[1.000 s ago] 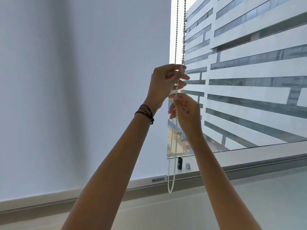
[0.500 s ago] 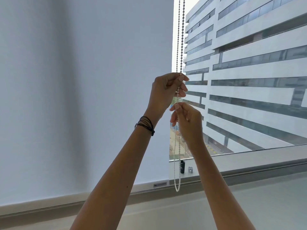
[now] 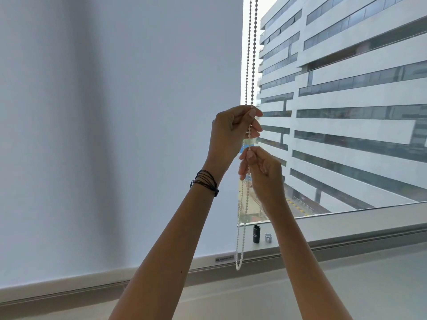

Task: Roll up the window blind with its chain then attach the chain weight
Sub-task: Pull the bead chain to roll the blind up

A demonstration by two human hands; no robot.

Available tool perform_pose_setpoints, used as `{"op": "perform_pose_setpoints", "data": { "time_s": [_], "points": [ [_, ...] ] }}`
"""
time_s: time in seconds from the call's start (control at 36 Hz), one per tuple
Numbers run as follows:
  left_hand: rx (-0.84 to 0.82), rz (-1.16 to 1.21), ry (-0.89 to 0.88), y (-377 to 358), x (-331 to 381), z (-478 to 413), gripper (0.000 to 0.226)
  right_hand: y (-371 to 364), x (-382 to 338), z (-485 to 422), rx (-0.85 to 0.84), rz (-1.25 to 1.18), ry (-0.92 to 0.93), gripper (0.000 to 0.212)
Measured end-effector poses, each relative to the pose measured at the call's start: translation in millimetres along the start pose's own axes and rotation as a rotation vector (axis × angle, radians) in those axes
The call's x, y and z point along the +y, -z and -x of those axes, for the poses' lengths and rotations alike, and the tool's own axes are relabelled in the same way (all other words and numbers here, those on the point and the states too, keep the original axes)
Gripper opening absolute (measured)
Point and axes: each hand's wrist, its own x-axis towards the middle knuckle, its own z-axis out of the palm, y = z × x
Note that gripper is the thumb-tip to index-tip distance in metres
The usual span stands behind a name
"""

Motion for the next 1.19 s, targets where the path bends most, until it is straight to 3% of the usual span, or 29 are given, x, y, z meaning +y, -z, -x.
{"op": "perform_pose_setpoints", "data": {
  "time_s": [0.61, 1.19],
  "points": [
    [-0.025, -0.034, 0.050, -1, -34, 8, 0.020, -3, 29, 14, -0.042, -0.023, -0.064, 0.025],
    [-0.023, 0.004, 0.121, -7, -76, 43, 0.020, -3, 63, 52, -0.055, 0.102, -0.123, 0.023]
  ]
}}
